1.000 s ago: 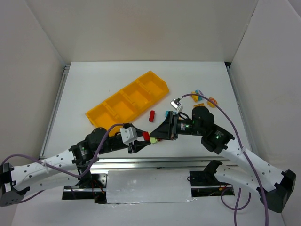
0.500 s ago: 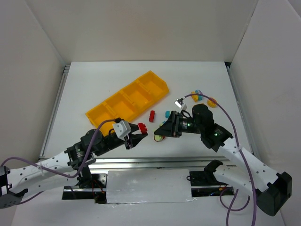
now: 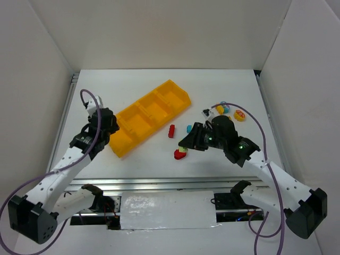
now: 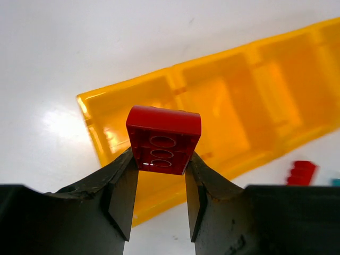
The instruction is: Sort the legos into containers by color
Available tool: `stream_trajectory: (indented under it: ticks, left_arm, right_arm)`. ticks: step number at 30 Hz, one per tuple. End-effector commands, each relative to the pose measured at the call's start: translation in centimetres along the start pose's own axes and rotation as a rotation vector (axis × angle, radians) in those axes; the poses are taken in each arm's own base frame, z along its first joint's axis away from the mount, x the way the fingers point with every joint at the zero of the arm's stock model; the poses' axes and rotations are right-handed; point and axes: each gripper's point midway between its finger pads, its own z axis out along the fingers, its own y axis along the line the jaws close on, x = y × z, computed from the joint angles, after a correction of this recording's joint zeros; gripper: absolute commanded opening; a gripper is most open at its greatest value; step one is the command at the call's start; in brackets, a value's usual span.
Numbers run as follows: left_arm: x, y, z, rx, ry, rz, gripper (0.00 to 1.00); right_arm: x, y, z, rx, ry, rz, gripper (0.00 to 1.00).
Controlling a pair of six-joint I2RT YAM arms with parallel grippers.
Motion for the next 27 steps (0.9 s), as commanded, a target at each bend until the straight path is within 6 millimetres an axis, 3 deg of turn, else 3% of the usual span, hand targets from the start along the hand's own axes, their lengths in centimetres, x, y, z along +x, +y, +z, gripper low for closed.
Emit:
stream_trajectory:
  ticks: [1,2,3,5,6,12,15,16,22,23,24,25,27]
  left_arm:
    - [2.2,1.1,1.7,-0.085,0.131,-0.067,0.0]
    - [2.3,1.3,2.1,-0.107,0.133,-0.08,0.0]
    - [2.2,1.3,2.2,-0.123,0.141,-0.082,0.0]
    - [2.8,1.2,2.8,-0.142,0.159,-0.088,0.0]
    - [3.1,1.2,3.0,-0.14,0.163,-0.092,0.0]
    - [5.7,2.8,3.6,-0.208,0.202,-0.103,0.0]
    - [6.9,3.2,4.0,-0.217,0.219,-0.106,0.15]
    - [7.2,3.2,4.3,-0.218,0.222,-0.107,0.24]
    - [8.6,3.5,5.1,-0.235,0.245,-0.108,0.49]
    - [8.6,3.4,5.2,-0.233,0.244,-0.108,0.56]
    - [8.3,3.2,5.2,-0.228,0.237,-0.11,0.88]
    - [7.8,2.9,5.2,-0.221,0.227,-0.114,0.99]
    - [7.0,2.7,4.9,-0.216,0.216,-0.119,0.99]
  right_arm:
    - [-3.8,0.0,0.5,0.09,-0.108,-0.076,0.0]
    - [-4.3,-1.2,1.7,0.152,-0.102,-0.071,0.0]
    - [-5.4,-0.2,1.8,0.155,-0.113,-0.087,0.0]
    - [-5.9,-0.9,3.5,0.205,-0.072,-0.104,0.0]
    - [-6.5,0.2,3.8,0.185,-0.074,-0.121,0.0]
    - [-7.5,1.7,5.1,0.146,-0.082,-0.137,0.0]
    - [-7.8,1.8,5.6,0.152,-0.071,-0.15,0.0]
    - [-7.8,1.6,5.8,0.161,-0.063,-0.152,0.0]
    - [-8.1,2.1,6.5,0.147,-0.052,-0.169,0.0]
    - [-8.1,2.1,6.6,0.149,-0.05,-0.17,0.0]
    - [-8.4,2.2,6.7,0.148,-0.054,-0.178,0.0]
    - [-8.4,1.8,7.2,0.16,-0.043,-0.176,0.0]
    - [-8.7,2.2,7.6,0.16,-0.036,-0.187,0.0]
